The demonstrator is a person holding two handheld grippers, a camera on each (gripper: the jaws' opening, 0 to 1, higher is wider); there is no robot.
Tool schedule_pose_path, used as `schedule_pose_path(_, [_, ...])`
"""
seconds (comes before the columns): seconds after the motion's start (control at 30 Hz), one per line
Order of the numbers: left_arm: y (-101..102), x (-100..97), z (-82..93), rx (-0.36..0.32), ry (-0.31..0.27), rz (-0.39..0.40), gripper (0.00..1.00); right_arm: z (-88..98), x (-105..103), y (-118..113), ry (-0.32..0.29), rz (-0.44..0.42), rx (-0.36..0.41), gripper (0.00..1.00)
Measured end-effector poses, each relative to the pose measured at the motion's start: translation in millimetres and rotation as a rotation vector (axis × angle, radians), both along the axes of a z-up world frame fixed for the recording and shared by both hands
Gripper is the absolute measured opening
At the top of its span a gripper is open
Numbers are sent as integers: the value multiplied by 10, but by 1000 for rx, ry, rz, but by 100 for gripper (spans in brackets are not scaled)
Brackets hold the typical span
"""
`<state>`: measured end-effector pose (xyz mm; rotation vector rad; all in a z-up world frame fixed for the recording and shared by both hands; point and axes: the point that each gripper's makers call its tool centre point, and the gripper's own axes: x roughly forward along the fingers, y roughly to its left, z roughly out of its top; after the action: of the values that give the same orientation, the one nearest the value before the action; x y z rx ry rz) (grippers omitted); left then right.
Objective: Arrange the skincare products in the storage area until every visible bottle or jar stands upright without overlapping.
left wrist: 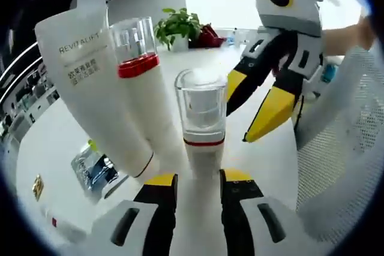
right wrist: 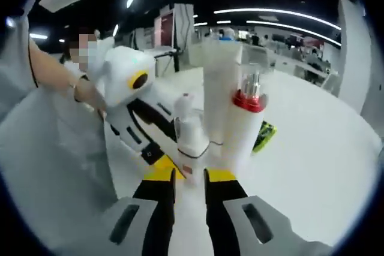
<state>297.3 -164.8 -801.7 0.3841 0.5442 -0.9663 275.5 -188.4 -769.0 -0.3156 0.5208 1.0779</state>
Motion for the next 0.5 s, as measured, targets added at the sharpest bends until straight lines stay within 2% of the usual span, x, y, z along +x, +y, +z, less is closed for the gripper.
schedule_pose_path(0.07, [17, 4, 3, 4, -2, 4, 24, -64, 1, 18, 21, 4, -8, 20])
schedule_pose_path(0.23, [39, 3, -8, 4, 12, 13, 18, -208, 70, 40, 30, 1, -33, 17])
schedule_pose_path(0.33, [33, -11, -27, 0, 26, 17, 12, -232, 142, 54, -7, -15, -30, 10])
schedule_pose_path(0.5, [2, -18, -53, 7, 36, 14, 10, -311, 170, 63, 21, -22, -28, 10])
